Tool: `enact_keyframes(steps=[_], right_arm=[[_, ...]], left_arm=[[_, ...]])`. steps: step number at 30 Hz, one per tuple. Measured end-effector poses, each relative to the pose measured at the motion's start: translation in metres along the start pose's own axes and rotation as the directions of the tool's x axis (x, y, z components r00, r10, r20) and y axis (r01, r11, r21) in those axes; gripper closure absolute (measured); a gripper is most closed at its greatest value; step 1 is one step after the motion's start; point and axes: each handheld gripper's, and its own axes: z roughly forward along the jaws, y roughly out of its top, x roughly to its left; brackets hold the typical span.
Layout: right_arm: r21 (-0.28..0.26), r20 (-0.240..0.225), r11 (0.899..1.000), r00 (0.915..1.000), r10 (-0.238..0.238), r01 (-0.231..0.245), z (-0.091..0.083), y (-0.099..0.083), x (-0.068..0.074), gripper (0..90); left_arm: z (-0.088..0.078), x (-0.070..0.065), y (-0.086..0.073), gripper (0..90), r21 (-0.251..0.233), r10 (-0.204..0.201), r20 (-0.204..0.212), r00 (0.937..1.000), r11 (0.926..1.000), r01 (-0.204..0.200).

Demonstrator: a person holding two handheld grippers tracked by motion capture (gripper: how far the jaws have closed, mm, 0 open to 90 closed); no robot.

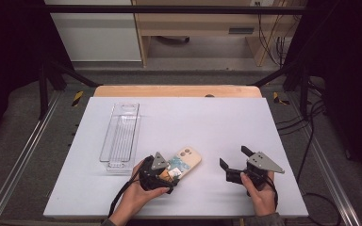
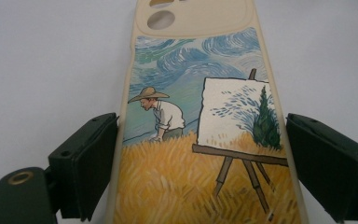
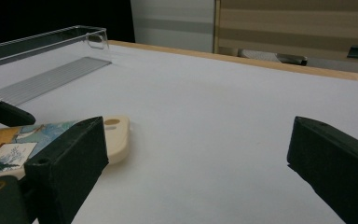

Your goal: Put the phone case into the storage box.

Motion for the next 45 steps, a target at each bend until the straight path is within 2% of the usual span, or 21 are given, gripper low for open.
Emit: enact_keyframes(steps=[2,5,9,11,12,19,26,33,35,37,39,45], right_arm=[[0.0,-0.001,1.0,0.9999,0.013,-0.013,0.0,-0.001,0.0,5.0],[-0.007,0.002,1.0,0.9997,0.023,-0.023,0.0,-0.001,-0.001,5.1],[-0.013,-0.004,0.999,0.9996,0.029,-0.029,-0.001,0.0,0.0,5.3],[-0.005,-0.014,0.999,0.9994,0.033,-0.033,0.001,-0.001,0.0,5.8],[0.002,-0.021,0.999,0.9991,0.038,-0.038,0.002,-0.001,0.0,5.5],[0.01,-0.029,0.999,0.9984,0.049,-0.049,0.003,-0.003,0.001,5.3],[0.028,-0.035,0.998,0.9979,0.054,-0.053,0.006,-0.005,0.002,5.2],[0.065,-0.064,0.996,0.9956,0.068,-0.064,0.015,-0.006,0.009,4.6],[0.094,-0.062,0.992,0.9943,0.087,-0.081,0.019,-0.005,0.011,5.2],[0.115,-0.063,0.99,0.9944,0.085,-0.077,0.022,-0.002,0.014,5.4],[0.126,-0.069,0.988,0.9933,0.093,-0.084,0.023,0.002,0.016,5.2],[0.118,-0.102,0.988,0.9881,0.115,-0.103,0.02,0.018,0.022,6.0]], left_arm=[[0.0,0.0,0.001,11.4,-0.022,-0.001,0.005,1.0,0.9998,0.002],[-0.004,0.0,0.003,11.5,-0.051,0.014,-0.011,0.9998,0.9986,-0.015],[-0.016,0.002,0.005,11.5,-0.137,-0.004,-0.025,0.9997,0.9906,0.0],[-0.021,0.002,0.005,11.5,-0.177,-0.029,-0.01,0.9995,0.9838,0.027],[-0.024,0.002,0.005,11.5,-0.197,-0.031,-0.012,0.9995,0.9801,0.028],[-0.034,0.003,0.004,11.5,-0.286,-0.033,-0.072,0.9968,0.9581,0.011],[-0.04,0.002,0.005,11.5,-0.336,-0.046,-0.117,0.9921,0.9417,0.004],[-0.042,-0.001,0.005,11.5,-0.372,-0.063,-0.135,0.9889,0.9282,0.008],[-0.041,-0.002,0.005,11.5,-0.373,-0.055,-0.135,0.9894,0.928,0.0],[-0.041,-0.003,0.005,11.5,-0.368,-0.046,-0.137,0.9896,0.9299,-0.008],[-0.041,-0.003,0.005,11.5,-0.372,-0.044,-0.138,0.9894,0.9282,-0.01],[-0.043,-0.003,0.005,11.4,-0.382,-0.048,-0.138,0.9893,0.9241,-0.009]])
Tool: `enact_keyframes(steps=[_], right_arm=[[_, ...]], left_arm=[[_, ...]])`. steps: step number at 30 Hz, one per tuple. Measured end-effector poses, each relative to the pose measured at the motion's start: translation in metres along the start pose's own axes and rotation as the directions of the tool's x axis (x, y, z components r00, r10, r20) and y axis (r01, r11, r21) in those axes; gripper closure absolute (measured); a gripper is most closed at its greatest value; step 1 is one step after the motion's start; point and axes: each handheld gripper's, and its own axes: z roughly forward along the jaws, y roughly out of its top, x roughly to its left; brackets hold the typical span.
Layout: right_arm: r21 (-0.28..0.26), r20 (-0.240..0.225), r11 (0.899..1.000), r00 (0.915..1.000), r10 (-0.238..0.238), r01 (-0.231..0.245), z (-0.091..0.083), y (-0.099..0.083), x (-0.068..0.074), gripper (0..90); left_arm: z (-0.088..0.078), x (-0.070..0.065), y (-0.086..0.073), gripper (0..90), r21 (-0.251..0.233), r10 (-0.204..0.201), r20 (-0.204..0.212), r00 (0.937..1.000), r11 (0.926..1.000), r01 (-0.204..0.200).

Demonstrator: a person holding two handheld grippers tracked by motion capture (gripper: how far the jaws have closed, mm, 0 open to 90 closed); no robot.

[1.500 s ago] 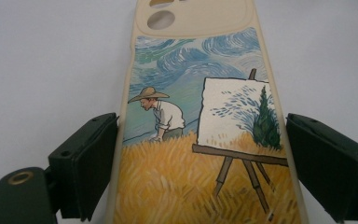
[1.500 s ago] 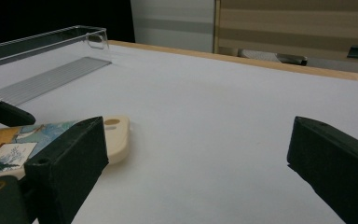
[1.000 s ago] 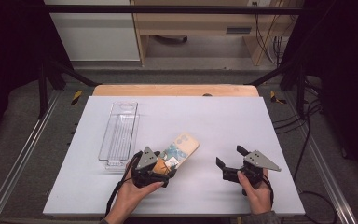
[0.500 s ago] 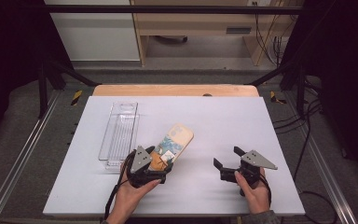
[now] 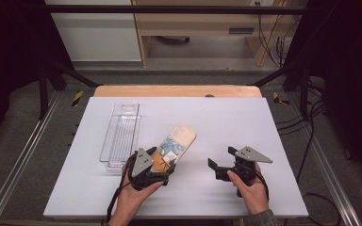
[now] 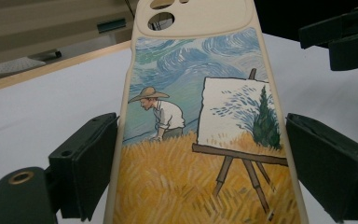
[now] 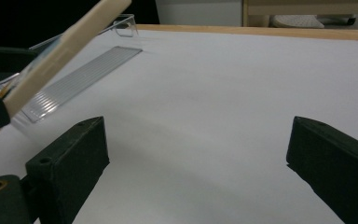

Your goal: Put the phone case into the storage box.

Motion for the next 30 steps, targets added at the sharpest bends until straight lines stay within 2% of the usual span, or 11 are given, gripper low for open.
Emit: enact_keyframes(steps=[6,13,30], right_arm=[[-0.003,-0.028,1.0,0.9996,-0.01,0.01,-0.005,0.015,0.007,6.0],[-0.019,-0.048,1.0,0.9988,0.002,-0.003,-0.008,0.03,0.013,5.9],[-0.012,-0.114,1.0,0.9935,0.006,-0.008,0.006,0.05,0.035,6.6]], left_arm=[[0.0,0.001,0.0,11.4,-0.006,-0.004,-0.001,1.0,1.0,0.004],[-0.001,-0.001,0.001,11.4,-0.022,0.0,-0.003,1.0,0.9997,0.0],[-0.002,-0.003,0.002,11.4,-0.04,0.009,0.005,1.0,0.9992,-0.008]])
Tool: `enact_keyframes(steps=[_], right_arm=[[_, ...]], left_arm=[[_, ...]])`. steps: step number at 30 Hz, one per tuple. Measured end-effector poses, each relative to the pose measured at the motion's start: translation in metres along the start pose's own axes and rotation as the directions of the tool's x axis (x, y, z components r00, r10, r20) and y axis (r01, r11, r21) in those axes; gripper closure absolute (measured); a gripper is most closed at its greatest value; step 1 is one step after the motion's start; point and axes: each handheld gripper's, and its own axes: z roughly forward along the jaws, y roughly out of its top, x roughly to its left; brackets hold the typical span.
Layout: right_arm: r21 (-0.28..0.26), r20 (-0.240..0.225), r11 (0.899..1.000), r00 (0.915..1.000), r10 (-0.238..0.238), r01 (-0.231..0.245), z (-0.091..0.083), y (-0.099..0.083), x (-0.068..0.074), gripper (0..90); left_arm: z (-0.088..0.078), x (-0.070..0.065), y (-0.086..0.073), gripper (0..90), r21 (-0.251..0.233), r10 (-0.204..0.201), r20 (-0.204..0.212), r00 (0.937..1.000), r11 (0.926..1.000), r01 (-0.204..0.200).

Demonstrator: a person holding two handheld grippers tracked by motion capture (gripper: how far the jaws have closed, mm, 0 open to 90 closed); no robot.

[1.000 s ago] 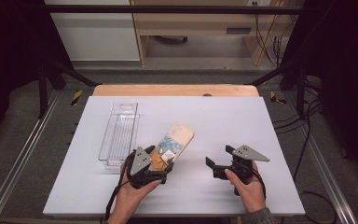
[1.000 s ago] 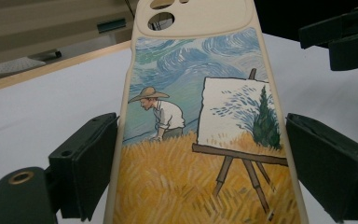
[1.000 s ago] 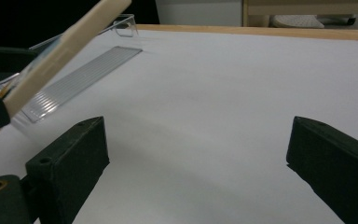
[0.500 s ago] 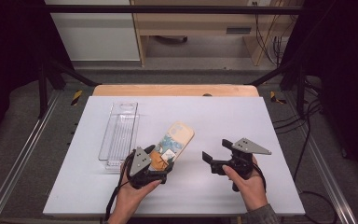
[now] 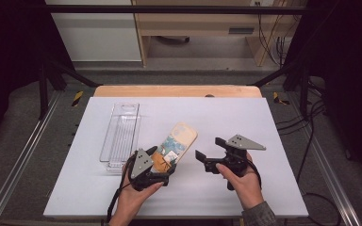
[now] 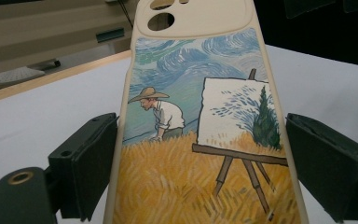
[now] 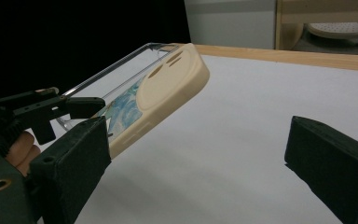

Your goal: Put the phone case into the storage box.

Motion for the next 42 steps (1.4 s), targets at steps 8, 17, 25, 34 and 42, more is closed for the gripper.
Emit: enact_keyframes(steps=[8,17,25,34,42], right_arm=[[0.001,-0.025,1.0,0.9995,0.021,-0.021,0.006,0.004,0.006,6.9],[-0.005,-0.051,0.997,0.9961,0.071,-0.072,0.012,0.007,0.01,8.3],[0.011,-0.086,0.997,0.9936,0.074,-0.073,0.022,0.01,0.016,15.6],[0.006,-0.146,0.991,0.98,0.135,-0.136,0.03,0.016,0.016,32.0],[0.0,-0.19,0.98,0.9617,0.198,-0.201,0.034,0.022,0.013,48.1]], left_arm=[[-0.001,-0.002,0.001,11.4,-0.017,0.004,0.002,1.0,0.9999,-0.004],[-0.003,-0.004,0.005,11.4,-0.039,0.006,0.006,1.0,0.9992,-0.006],[-0.005,-0.007,0.007,11.3,-0.066,0.008,0.02,0.9998,0.9978,-0.006],[-0.005,-0.011,0.008,11.3,-0.078,0.015,0.035,0.9993,0.9969,-0.012],[-0.005,-0.011,0.007,11.2,-0.09,0.015,0.036,0.9992,0.9958,-0.012]])
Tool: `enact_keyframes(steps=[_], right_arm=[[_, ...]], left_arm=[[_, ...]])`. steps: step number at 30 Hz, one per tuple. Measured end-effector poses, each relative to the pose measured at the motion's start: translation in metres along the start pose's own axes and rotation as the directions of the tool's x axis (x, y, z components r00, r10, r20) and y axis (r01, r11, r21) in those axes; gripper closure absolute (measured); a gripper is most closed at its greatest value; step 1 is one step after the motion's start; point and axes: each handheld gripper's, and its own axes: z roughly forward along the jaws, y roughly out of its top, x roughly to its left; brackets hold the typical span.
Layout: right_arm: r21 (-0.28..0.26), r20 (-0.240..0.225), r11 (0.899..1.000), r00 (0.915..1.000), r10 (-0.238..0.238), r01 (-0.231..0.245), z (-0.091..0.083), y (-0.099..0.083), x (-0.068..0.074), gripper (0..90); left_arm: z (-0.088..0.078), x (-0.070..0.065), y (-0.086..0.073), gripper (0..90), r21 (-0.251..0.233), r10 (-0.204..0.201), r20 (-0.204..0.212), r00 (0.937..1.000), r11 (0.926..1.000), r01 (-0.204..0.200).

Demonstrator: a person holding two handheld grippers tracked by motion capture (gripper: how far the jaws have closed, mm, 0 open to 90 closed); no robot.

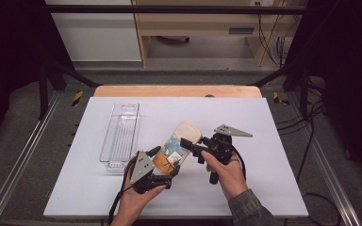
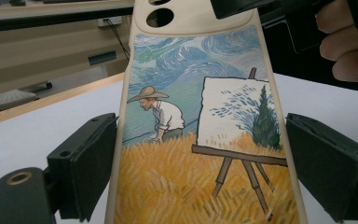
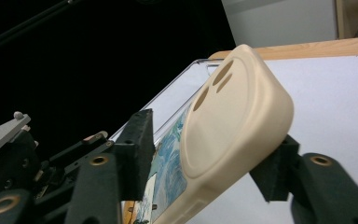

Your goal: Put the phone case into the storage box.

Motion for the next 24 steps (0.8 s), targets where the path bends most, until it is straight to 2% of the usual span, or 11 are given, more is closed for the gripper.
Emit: enact_keyframes(steps=[4,7,14,24], right_arm=[[0.0,-0.018,1.0,0.9996,0.02,-0.02,0.002,0.0,-0.002,56.7],[-0.007,-0.048,0.999,0.9979,0.043,-0.043,0.004,0.0,-0.002,66.7],[-0.002,-0.067,0.999,0.9972,0.033,-0.033,0.005,0.001,0.004,80.2],[-0.001,-0.101,0.999,0.9941,0.04,-0.041,0.005,0.002,0.011,86.8]], left_arm=[[0.0,-0.002,0.0,11.2,0.0,0.009,0.007,0.9999,1.0,-0.009],[0.002,-0.004,-0.002,11.2,0.004,0.016,0.014,0.9998,0.9999,-0.016],[0.004,-0.005,-0.006,11.2,0.017,0.018,0.018,0.9997,0.9997,-0.018],[0.004,-0.006,-0.007,11.2,0.014,0.036,0.008,0.9993,0.9992,-0.036]])
